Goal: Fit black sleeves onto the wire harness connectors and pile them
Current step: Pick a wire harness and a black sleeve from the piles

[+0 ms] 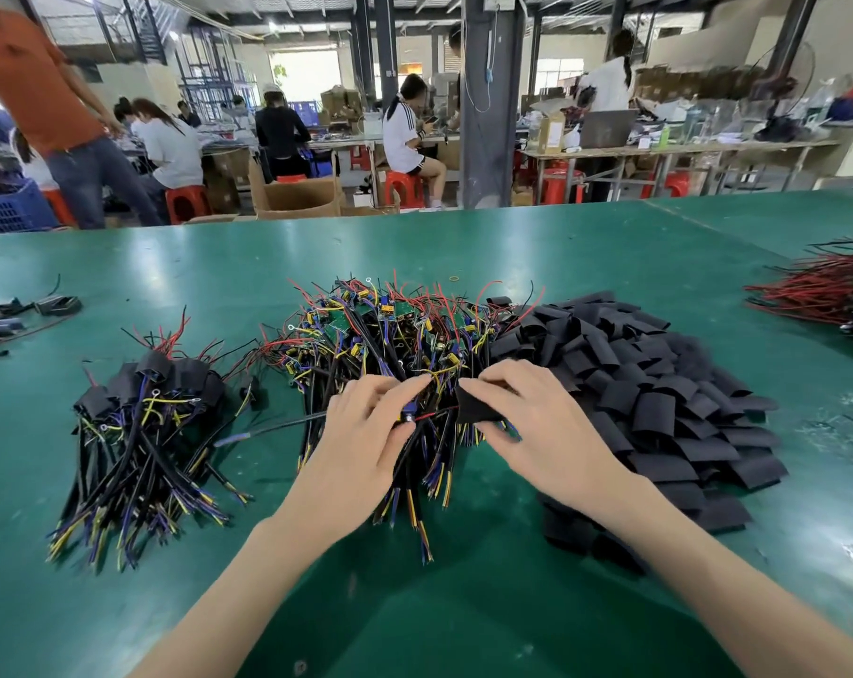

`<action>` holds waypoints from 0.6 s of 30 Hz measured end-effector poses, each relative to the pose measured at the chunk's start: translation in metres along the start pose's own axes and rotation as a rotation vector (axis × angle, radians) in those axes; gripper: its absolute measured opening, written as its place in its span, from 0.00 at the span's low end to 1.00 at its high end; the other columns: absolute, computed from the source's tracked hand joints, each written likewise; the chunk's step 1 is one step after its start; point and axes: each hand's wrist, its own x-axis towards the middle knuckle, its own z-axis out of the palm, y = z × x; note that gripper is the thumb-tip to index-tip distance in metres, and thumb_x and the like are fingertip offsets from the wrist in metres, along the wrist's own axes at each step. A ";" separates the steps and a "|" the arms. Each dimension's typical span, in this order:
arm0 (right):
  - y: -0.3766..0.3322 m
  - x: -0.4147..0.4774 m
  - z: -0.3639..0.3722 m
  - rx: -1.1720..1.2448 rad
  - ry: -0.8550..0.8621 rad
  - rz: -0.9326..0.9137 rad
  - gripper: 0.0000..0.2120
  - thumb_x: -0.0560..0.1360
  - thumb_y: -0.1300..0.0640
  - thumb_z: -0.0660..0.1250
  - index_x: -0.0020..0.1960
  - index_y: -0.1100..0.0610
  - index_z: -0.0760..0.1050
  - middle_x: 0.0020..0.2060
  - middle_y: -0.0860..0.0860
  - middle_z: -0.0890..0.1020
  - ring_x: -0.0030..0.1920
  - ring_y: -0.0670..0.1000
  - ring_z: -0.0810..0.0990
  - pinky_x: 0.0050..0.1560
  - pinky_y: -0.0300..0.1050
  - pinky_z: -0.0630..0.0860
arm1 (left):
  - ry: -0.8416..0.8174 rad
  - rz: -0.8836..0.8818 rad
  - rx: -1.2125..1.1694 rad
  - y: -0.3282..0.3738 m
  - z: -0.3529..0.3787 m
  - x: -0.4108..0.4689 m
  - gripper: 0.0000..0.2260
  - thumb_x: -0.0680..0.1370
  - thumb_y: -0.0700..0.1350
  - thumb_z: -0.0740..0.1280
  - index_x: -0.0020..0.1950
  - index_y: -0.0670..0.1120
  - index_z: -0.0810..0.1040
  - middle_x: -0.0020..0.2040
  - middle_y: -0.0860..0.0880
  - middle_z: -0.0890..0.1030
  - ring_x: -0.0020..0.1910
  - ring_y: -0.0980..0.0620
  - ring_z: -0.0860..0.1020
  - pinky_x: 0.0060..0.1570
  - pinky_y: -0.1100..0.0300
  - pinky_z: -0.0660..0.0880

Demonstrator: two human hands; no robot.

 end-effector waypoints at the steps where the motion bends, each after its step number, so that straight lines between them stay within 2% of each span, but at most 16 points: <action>1: -0.002 0.000 0.000 0.010 -0.010 -0.005 0.20 0.66 0.65 0.75 0.57 0.61 0.78 0.47 0.55 0.79 0.45 0.59 0.78 0.49 0.53 0.77 | 0.006 -0.017 -0.045 0.002 0.001 0.000 0.20 0.77 0.42 0.62 0.70 0.50 0.68 0.56 0.50 0.72 0.55 0.54 0.68 0.59 0.59 0.62; 4: -0.007 -0.001 -0.002 0.038 -0.039 -0.023 0.21 0.67 0.65 0.74 0.59 0.62 0.77 0.47 0.56 0.78 0.46 0.59 0.77 0.46 0.54 0.77 | 0.018 -0.044 -0.150 0.009 0.002 -0.002 0.22 0.78 0.44 0.64 0.70 0.57 0.64 0.57 0.58 0.71 0.57 0.59 0.68 0.61 0.68 0.61; 6: -0.011 -0.001 -0.002 0.069 -0.054 -0.039 0.21 0.67 0.65 0.74 0.60 0.62 0.77 0.47 0.55 0.78 0.46 0.58 0.77 0.46 0.52 0.78 | 0.019 -0.035 -0.189 0.012 0.004 -0.002 0.23 0.77 0.42 0.66 0.69 0.58 0.64 0.57 0.61 0.69 0.56 0.61 0.70 0.60 0.70 0.63; 11: -0.013 -0.002 0.001 0.152 -0.059 -0.031 0.20 0.69 0.65 0.73 0.60 0.62 0.77 0.48 0.55 0.78 0.49 0.57 0.77 0.47 0.52 0.78 | 0.072 -0.023 -0.247 0.011 0.006 -0.001 0.22 0.75 0.41 0.67 0.66 0.56 0.66 0.52 0.60 0.71 0.53 0.64 0.71 0.55 0.75 0.64; 15: -0.013 -0.002 0.001 0.164 -0.071 -0.013 0.19 0.69 0.64 0.73 0.60 0.61 0.77 0.48 0.54 0.78 0.49 0.56 0.76 0.47 0.53 0.78 | 0.077 -0.017 -0.257 0.011 0.006 -0.001 0.19 0.76 0.44 0.66 0.65 0.57 0.67 0.51 0.61 0.72 0.53 0.63 0.73 0.56 0.74 0.65; 18: -0.012 -0.001 0.001 0.246 -0.083 0.025 0.18 0.69 0.64 0.73 0.59 0.60 0.79 0.49 0.53 0.79 0.49 0.54 0.77 0.51 0.48 0.76 | 0.078 -0.015 -0.285 0.013 0.007 -0.002 0.19 0.76 0.44 0.66 0.63 0.58 0.67 0.52 0.62 0.73 0.54 0.63 0.74 0.57 0.73 0.65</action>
